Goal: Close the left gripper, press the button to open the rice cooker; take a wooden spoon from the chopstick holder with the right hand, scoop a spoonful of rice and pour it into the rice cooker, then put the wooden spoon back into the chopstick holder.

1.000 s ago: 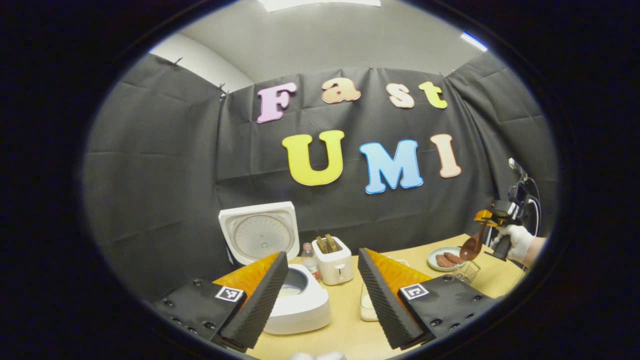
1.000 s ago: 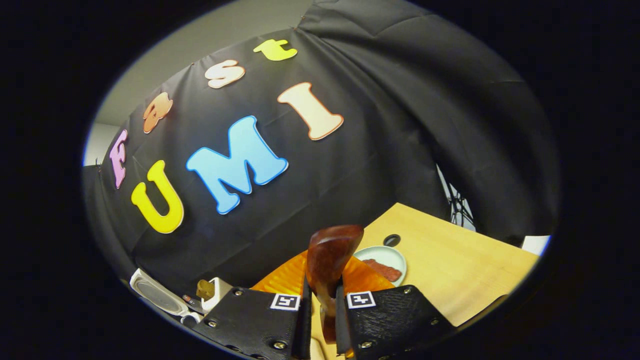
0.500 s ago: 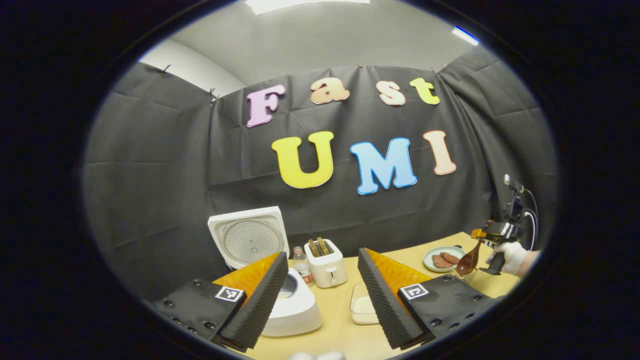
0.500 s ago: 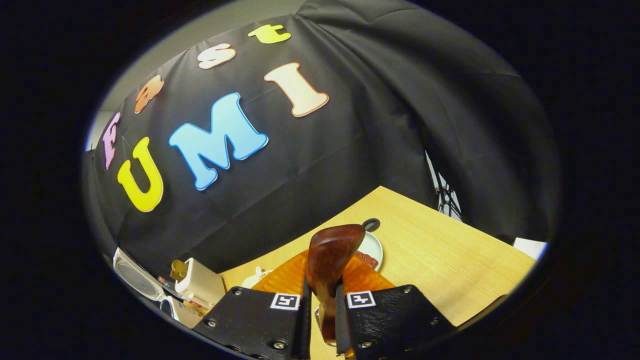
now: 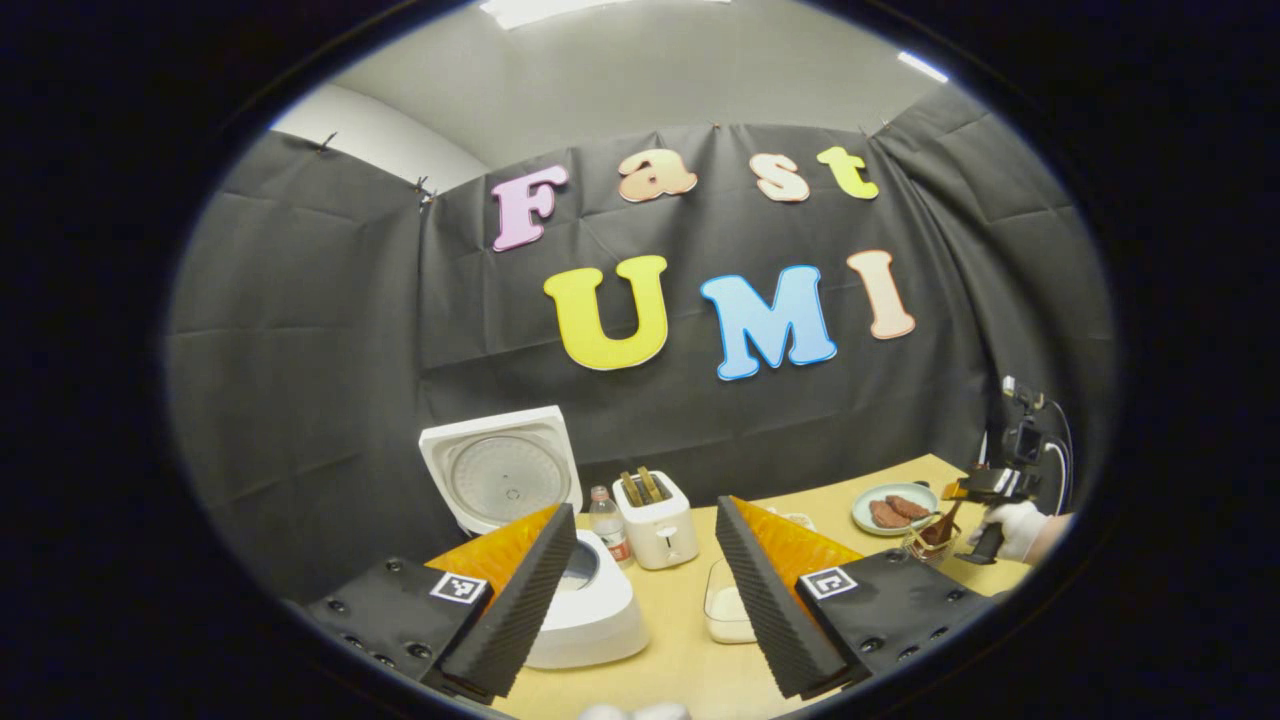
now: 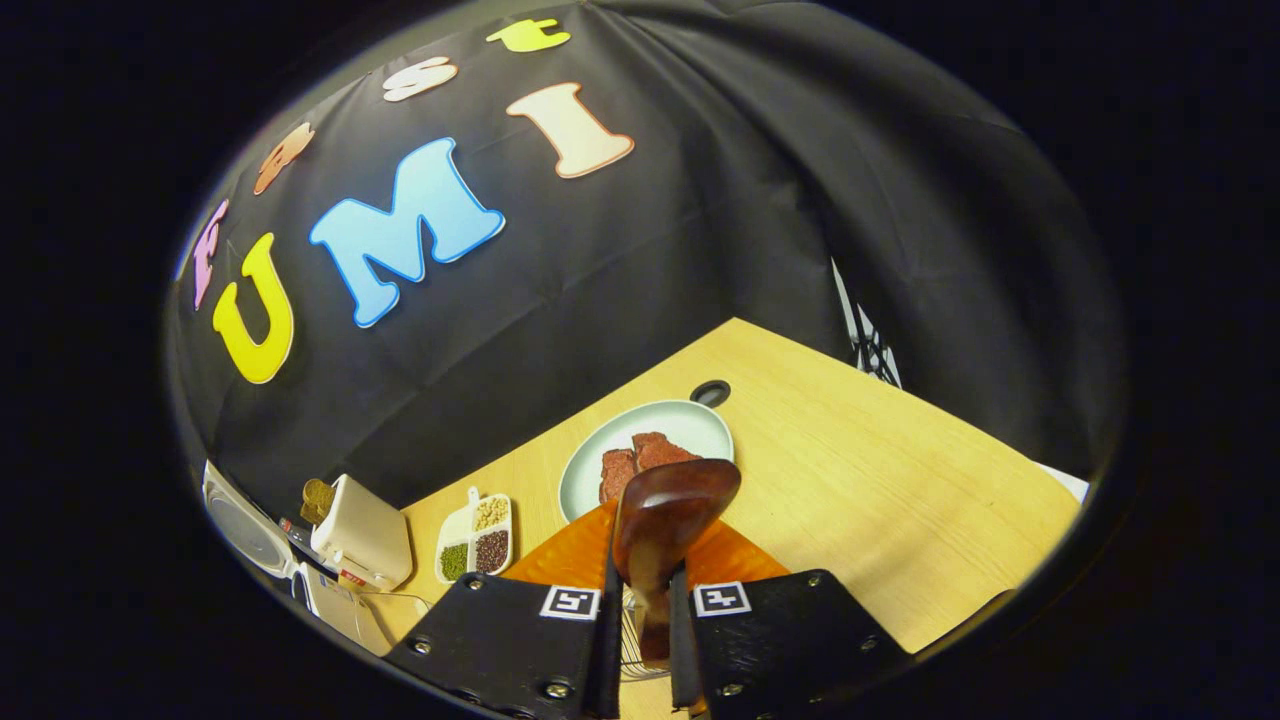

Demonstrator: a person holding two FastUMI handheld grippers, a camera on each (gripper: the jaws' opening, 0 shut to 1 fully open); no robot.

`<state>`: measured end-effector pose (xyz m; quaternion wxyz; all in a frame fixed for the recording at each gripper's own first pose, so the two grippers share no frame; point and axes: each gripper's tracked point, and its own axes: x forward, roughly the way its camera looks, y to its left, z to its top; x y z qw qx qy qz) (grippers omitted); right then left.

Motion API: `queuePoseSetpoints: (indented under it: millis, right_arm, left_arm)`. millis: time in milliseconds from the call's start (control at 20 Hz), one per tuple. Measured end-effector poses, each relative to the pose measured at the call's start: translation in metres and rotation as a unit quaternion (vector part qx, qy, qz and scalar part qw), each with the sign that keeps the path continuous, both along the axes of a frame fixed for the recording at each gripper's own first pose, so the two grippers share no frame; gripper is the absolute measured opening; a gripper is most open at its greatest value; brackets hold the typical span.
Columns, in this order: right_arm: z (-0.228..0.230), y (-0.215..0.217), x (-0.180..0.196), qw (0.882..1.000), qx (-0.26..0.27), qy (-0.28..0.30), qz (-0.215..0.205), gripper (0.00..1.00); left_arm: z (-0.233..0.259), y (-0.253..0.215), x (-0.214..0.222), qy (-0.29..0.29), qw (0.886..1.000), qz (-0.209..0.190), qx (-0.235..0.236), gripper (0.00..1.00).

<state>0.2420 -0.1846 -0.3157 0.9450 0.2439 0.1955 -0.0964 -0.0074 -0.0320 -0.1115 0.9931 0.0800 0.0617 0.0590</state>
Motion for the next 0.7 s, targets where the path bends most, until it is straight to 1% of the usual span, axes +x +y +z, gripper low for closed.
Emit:
queuePoseSetpoints:
  millis: [50,100,200,250,300,350,400,450,500,600,700]
  right_arm:
    - [-0.003,-0.003,0.001,1.000,-0.010,-0.001,-0.003,0.19]
    - [-0.005,-0.006,-0.002,1.000,-0.009,0.005,-0.008,0.20]
    - [-0.003,-0.008,-0.006,1.000,-0.010,0.007,-0.013,0.21]
    - [-0.001,-0.013,-0.009,1.000,-0.015,0.009,-0.018,0.26]
    - [0.004,-0.018,-0.012,0.999,-0.027,0.016,-0.025,0.30]
    - [0.009,-0.025,-0.016,0.998,-0.053,0.016,-0.028,0.60]
    - [0.020,-0.031,-0.023,0.996,-0.083,0.008,-0.033,0.60]
    - [0.034,-0.033,-0.024,0.993,-0.110,0.001,-0.034,0.82]
    - [0.051,-0.031,-0.029,0.991,-0.132,-0.011,-0.031,0.97]
    - [0.092,-0.024,-0.041,0.984,-0.173,-0.041,-0.022,0.97]
    - [0.137,-0.002,-0.053,0.976,-0.202,-0.082,0.000,0.97]
  left_arm:
    - [-0.002,-0.001,0.000,0.001,1.000,-0.001,0.001,0.98]
    - [-0.001,-0.003,0.000,0.000,1.000,-0.003,0.000,1.00]
    - [-0.001,-0.003,0.000,0.001,1.000,-0.006,0.004,1.00]
    - [-0.001,-0.003,0.000,0.002,1.000,-0.007,0.004,0.98]
    - [-0.001,-0.002,0.001,0.002,1.000,-0.006,0.004,1.00]
    - [-0.001,-0.001,-0.001,0.003,1.000,-0.007,0.002,1.00]
    - [0.001,0.000,-0.001,0.001,1.000,-0.008,-0.001,1.00]
    - [0.004,0.001,-0.001,-0.002,1.000,-0.009,-0.002,1.00]
    - [0.006,0.002,-0.001,-0.004,1.000,-0.010,-0.002,1.00]
    - [0.011,0.005,0.000,-0.010,1.000,-0.011,-0.003,1.00]
    - [0.014,0.010,0.003,-0.014,1.000,-0.012,-0.009,1.00]
